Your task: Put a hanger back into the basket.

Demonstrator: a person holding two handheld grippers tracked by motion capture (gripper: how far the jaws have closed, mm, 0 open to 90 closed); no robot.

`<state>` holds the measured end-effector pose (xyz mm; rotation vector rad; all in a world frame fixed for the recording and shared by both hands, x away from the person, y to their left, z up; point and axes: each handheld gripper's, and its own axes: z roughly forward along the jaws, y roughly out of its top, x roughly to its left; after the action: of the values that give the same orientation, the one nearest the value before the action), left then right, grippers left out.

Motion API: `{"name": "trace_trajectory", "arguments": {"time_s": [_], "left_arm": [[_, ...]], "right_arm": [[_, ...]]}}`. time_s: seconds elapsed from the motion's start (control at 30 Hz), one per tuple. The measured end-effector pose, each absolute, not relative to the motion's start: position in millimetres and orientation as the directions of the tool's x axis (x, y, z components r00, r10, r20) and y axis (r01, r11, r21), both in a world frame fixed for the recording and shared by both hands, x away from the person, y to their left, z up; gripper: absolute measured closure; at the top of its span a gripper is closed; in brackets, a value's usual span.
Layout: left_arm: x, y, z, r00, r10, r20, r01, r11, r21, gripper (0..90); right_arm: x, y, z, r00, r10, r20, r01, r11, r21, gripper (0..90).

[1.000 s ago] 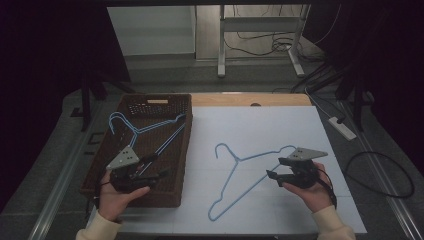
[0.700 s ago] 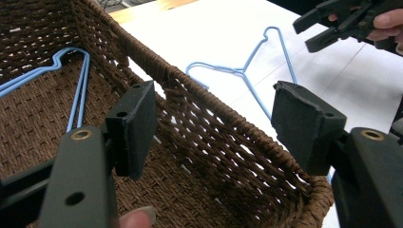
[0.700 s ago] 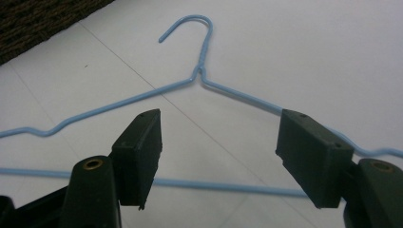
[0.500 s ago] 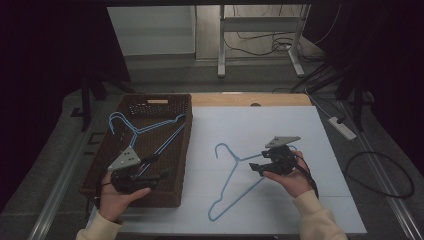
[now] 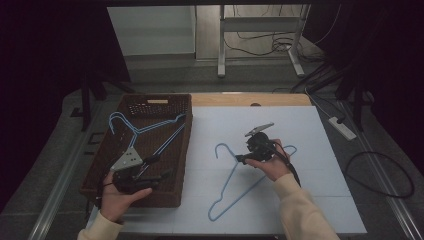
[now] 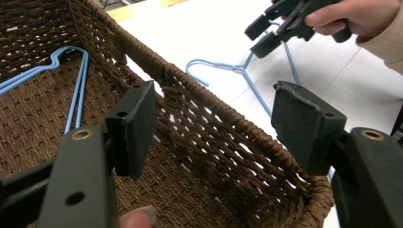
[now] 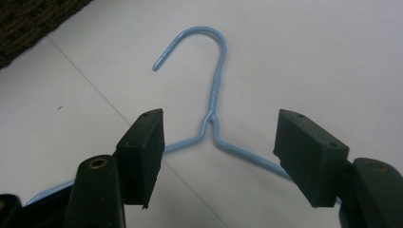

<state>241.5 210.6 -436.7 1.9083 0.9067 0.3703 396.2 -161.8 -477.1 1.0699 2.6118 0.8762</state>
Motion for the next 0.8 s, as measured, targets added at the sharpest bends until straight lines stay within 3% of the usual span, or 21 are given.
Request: {"name": "trace_trajectory", "arguments": {"time_s": [0.33,0.8], "left_arm": [[241,211,-436,0.678,0.725,-0.117,0.433,-0.266,0.861,33.2],[241,213,-435,0.677,0.727,-0.116,0.431,-0.263,0.863,33.2]], "right_arm": [[416,-135,-491,-0.714,0.701,0.005,0.608,0.616,0.501,43.5],[426,-107,-503,-0.706,0.706,-0.055,0.638,0.668,0.383,64.7]]}}
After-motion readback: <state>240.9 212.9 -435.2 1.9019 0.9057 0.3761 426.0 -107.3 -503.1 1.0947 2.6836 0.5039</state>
